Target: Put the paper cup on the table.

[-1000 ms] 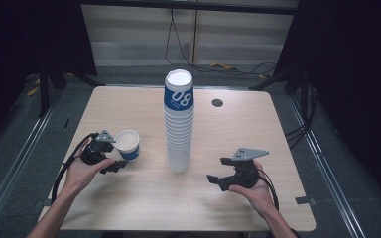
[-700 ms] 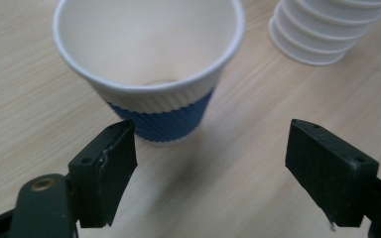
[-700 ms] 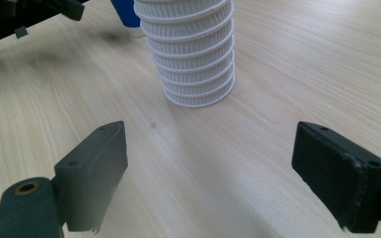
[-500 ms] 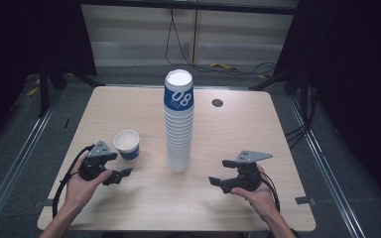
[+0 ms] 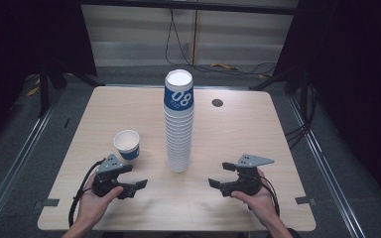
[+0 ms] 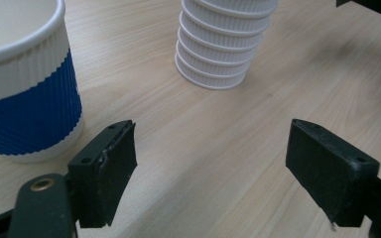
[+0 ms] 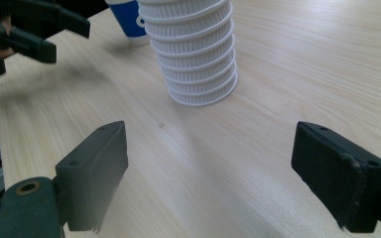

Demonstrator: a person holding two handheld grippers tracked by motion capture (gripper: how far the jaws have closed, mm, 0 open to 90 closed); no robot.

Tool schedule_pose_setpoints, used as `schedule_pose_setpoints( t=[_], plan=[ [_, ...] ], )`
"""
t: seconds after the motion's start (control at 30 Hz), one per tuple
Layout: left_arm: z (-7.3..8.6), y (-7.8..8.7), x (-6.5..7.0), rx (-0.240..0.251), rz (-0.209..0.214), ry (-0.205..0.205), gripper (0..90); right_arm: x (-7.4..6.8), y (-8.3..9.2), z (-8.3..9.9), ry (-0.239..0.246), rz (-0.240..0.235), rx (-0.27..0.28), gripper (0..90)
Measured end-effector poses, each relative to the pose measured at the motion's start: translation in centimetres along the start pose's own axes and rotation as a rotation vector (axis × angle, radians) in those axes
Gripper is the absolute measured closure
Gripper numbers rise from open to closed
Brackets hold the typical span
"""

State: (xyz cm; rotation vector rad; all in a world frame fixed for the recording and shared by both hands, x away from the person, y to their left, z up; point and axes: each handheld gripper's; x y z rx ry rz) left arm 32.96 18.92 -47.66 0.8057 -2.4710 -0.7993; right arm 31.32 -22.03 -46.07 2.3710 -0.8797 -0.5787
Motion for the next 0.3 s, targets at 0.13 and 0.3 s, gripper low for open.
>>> schedule_pose_setpoints(
  t=[0.13, 0.3],
  plan=[
    [0.66, -0.45, -0.12, 0.007, 0.004, 0.035, 17.8, 0.12, -0.18, 0.18, -0.026, 0.002, 0.006, 14.6],
    [1.20, -1.07, 0.18, -0.032, 0.038, 0.030, 17.9, 0.04, -0.54, 0.27, -0.022, 0.014, -0.012, 14.6]
  ],
)
Point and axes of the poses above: each handheld gripper's, and its own axes: y roughly backward along the jaws, z roughly out of its underside, x roughly to its right, and after that the axes turned 7 degrees about -x, right-handed
